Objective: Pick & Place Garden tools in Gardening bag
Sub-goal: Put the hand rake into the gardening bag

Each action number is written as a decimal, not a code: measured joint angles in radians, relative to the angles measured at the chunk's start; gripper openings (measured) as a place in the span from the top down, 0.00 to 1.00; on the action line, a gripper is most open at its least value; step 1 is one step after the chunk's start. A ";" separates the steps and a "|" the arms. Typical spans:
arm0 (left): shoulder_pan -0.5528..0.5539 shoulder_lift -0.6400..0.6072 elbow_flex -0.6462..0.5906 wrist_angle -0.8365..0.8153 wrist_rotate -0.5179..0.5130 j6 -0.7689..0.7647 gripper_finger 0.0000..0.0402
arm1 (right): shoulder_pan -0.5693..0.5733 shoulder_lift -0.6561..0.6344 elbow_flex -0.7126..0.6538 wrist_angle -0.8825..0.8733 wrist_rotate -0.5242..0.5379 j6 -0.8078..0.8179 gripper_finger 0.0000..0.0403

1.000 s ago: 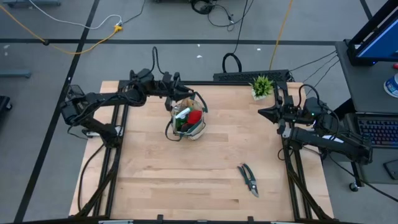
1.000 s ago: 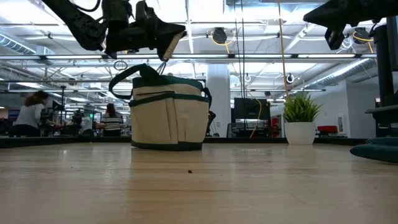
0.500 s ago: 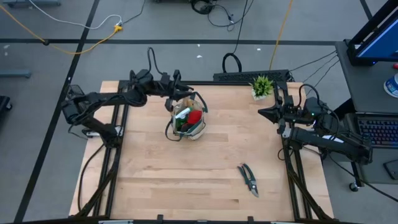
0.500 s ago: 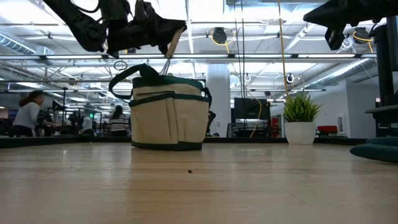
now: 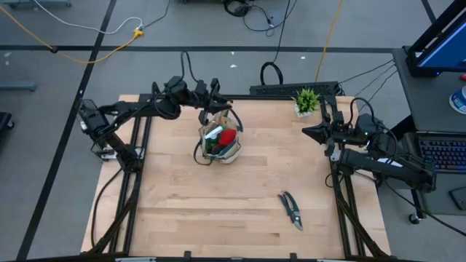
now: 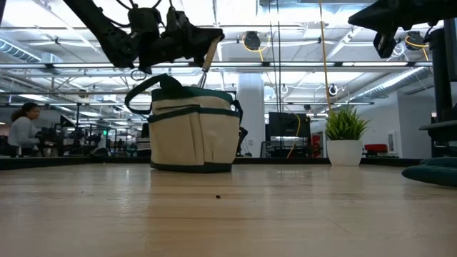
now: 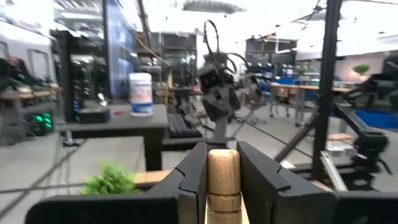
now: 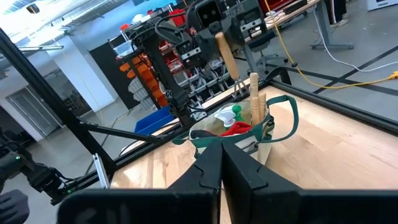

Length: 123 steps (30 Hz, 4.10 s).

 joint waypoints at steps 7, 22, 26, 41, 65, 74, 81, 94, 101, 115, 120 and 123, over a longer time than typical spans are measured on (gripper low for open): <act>-0.005 0.000 0.000 -0.015 0.062 -0.040 0.83 | 0.000 0.000 0.000 0.000 0.000 -0.002 1.00; -0.030 0.001 -0.003 -0.028 0.068 -0.022 0.83 | 0.000 0.000 0.000 0.000 0.000 -0.002 1.00; -0.026 0.001 -0.003 -0.020 0.064 -0.029 0.83 | 0.000 0.000 0.000 0.000 0.000 -0.002 1.00; -0.116 -0.008 -0.003 0.080 -0.059 -0.340 0.83 | 0.000 0.000 0.000 0.000 0.000 0.015 1.00; -0.251 -0.002 -0.003 -0.324 -0.324 0.005 0.83 | 0.000 0.000 0.000 -0.001 0.001 -0.010 1.00; -0.252 -0.019 -0.004 -0.323 -0.310 -0.030 0.83 | 0.000 0.000 0.000 -0.001 0.001 0.001 1.00; -0.251 -0.124 -0.004 -0.510 -0.320 0.012 0.83 | 0.000 0.000 0.000 -0.002 0.001 0.001 1.00; -0.329 -0.181 -0.116 -0.391 -0.489 0.016 0.83 | 0.000 0.000 0.000 -0.002 0.030 0.007 1.00; -0.317 -0.208 -0.257 -0.181 -0.538 -0.010 0.83 | 0.000 0.000 0.000 -0.002 0.028 0.015 1.00; -0.271 -0.205 -0.324 -0.147 -0.557 0.064 0.83 | 0.000 0.000 0.000 -0.001 0.028 0.049 1.00; -0.268 -0.205 -0.338 -0.118 -0.552 0.069 0.83 | 0.000 0.000 0.000 -0.001 0.028 0.045 1.00; -0.284 -0.205 -0.338 -0.117 -0.550 0.080 0.83 | 0.000 0.000 0.000 -0.001 0.045 0.045 1.00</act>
